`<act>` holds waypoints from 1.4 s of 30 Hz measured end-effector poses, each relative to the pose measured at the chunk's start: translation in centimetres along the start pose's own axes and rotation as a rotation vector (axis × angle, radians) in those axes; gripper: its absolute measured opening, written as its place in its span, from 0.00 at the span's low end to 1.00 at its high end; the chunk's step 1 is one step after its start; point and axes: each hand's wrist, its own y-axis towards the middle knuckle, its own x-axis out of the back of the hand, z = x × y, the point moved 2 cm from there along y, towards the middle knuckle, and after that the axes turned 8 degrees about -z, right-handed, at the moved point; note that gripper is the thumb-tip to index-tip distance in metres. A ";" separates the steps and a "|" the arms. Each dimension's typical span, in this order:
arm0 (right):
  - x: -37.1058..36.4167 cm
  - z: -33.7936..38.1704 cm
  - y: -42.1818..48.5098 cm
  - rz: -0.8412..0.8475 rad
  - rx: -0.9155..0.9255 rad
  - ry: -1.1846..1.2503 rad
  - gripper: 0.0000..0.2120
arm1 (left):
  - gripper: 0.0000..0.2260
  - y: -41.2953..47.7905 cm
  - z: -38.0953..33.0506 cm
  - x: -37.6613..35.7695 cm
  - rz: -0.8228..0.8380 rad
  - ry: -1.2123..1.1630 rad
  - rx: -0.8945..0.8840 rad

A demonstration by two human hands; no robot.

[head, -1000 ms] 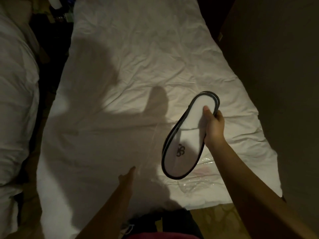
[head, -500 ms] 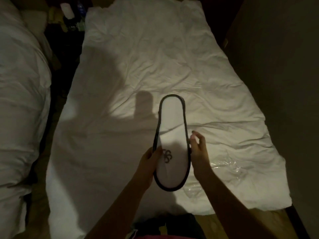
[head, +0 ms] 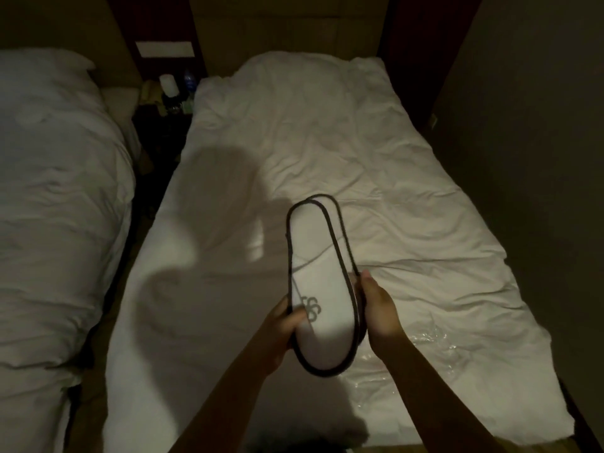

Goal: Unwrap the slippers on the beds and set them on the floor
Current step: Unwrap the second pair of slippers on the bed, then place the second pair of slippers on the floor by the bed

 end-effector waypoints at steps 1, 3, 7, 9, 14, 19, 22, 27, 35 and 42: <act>1.1 0.5 0.0 -0.025 0.070 0.000 0.15 | 0.15 -0.3 -0.1 -0.3 -0.033 0.029 -0.001; 3.8 1.2 0.0 -0.054 0.194 0.018 0.11 | 0.08 -0.9 -0.3 -0.3 -0.132 0.000 -0.032; 8.6 1.6 0.3 -0.018 0.220 0.129 0.18 | 0.12 -2.7 -0.7 1.5 -0.293 -0.137 -0.108; 9.2 1.3 0.2 0.086 0.137 0.251 0.24 | 0.13 -4.1 -0.7 1.7 -0.316 -0.074 -0.148; 4.8 -0.5 -4.1 0.314 0.007 0.274 0.28 | 0.18 -7.6 -0.3 -0.8 -0.359 0.016 -0.211; 1.1 -2.1 -9.5 0.246 0.152 0.016 0.15 | 0.28 -10.3 0.0 -1.0 -0.313 -0.088 -0.197; 0.4 -2.5 -10.3 0.213 0.161 0.019 0.11 | 0.22 -11.5 -0.4 1.3 -0.287 -0.119 -0.188; -4.4 -3.0 -13.3 0.361 -0.011 0.111 0.12 | 0.15 -14.5 -1.4 7.6 -0.258 -0.177 -0.141; -18.4 -4.4 -20.5 0.220 0.199 0.081 0.11 | 0.18 -23.7 -1.8 31.9 -0.530 -0.126 -0.252; -31.9 -8.5 -30.2 0.358 0.211 -0.017 0.09 | 0.06 -29.6 0.2 44.8 -0.662 -0.189 -0.251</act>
